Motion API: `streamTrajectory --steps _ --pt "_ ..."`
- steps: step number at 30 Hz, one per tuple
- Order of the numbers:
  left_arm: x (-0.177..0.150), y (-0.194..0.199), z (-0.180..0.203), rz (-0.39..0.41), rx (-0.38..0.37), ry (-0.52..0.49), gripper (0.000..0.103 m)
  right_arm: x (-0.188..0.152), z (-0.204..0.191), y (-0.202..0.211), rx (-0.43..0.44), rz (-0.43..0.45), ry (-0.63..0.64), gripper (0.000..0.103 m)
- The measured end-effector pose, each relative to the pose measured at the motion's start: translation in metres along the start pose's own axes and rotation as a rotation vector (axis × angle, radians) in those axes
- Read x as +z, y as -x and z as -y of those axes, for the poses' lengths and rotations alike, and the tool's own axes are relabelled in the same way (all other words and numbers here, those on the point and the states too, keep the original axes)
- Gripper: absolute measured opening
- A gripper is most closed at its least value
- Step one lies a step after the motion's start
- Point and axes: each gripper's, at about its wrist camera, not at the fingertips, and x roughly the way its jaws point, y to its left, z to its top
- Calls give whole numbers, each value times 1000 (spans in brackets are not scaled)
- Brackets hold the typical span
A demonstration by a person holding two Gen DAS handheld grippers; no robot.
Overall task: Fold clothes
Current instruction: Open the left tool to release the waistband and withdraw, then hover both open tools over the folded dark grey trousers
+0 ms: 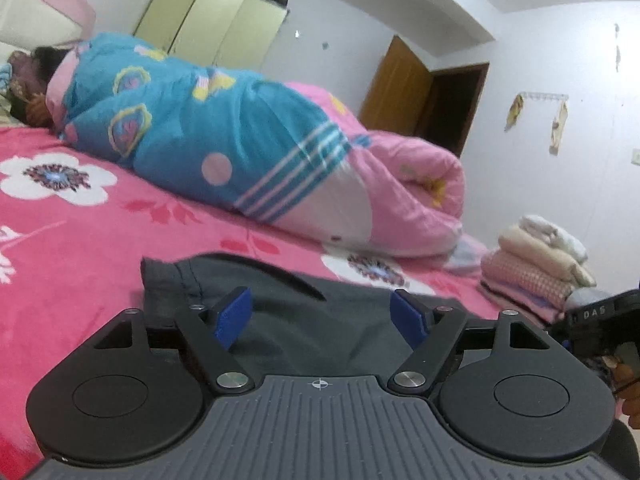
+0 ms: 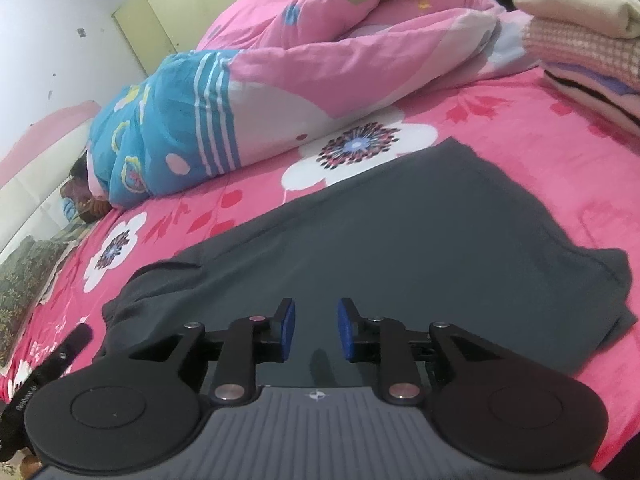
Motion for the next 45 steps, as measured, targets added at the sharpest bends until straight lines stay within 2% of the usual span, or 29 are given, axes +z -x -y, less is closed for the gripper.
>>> streamTrajectory --steps 9,22,45 --pt "-3 -3 -6 -52 46 19 77 -4 -10 -1 2 -16 -4 30" --pt "-6 -3 -4 -77 58 -6 79 -10 -7 -5 -6 -43 -42 41" --pt "-9 -7 0 -104 73 -44 85 -16 0 -13 -1 -74 -75 43"
